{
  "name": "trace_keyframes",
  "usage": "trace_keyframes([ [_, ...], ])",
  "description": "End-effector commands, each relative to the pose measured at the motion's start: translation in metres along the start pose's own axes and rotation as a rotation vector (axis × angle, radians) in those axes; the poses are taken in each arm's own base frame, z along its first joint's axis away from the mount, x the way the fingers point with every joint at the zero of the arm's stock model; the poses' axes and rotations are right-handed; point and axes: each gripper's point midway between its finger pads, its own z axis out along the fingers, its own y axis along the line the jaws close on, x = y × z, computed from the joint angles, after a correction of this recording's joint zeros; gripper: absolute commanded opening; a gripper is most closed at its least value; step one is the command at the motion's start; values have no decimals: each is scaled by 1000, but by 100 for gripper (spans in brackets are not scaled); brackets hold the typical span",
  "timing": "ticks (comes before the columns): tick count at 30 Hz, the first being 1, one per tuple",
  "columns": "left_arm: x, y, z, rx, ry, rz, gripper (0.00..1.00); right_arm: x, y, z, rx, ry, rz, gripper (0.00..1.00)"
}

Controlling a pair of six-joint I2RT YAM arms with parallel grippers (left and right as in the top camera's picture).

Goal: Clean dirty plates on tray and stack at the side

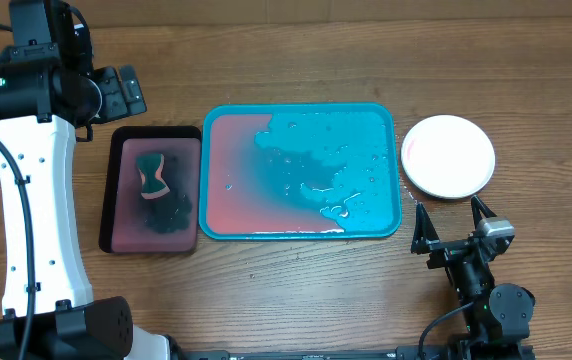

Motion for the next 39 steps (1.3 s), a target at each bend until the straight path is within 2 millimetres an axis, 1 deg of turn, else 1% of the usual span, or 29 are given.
trace_keyframes([
  [1, 0, -4, -1, 9, -1, -4, 100, 2, 1, 0, -3, -2, 11, 100],
  [21, 0, -4, -1, 9, -1, -4, 100, 2, 1, 0, -4, -2, 11, 100],
  [23, 0, -3, -4, 9, -6, -3, 99, 2, 1, 0, -4, -2, 11, 100],
  [25, 5, -2, -12, 8, -5, -3, 100, 2, 1, 0, -4, -2, 11, 100],
  [26, 2, -1, -27, 15, -49, -3, 100, 2, 1, 0, -4, -2, 11, 100],
  [28, -2, -4, -44, 42, -119, -2, 100, 2, 1, 0, -4, -2, 11, 100],
  [31, -11, -19, -71, 129, -284, 101, 100, 2, 1, 0, -4, -2, 11, 100],
  [33, -10, -34, -89, 199, -420, 224, 100, 2, 1, 0, -4, -2, 11, 100],
  [35, -3, -40, -102, 237, -534, 292, 100, 2, 1, 0, -4, -2, 11, 100],
  [36, 4, -39, -107, 243, -594, 304, 100, 2, 1, 0, -4, -2, 11, 100],
  [38, 21, -35, -111, 245, -682, 303, 100, 2, 1, 0, -4, -2, 11, 100],
  [39, 30, -33, -110, 246, -718, 302, 100, 2, 1, 0, -4, -2, 11, 100],
])
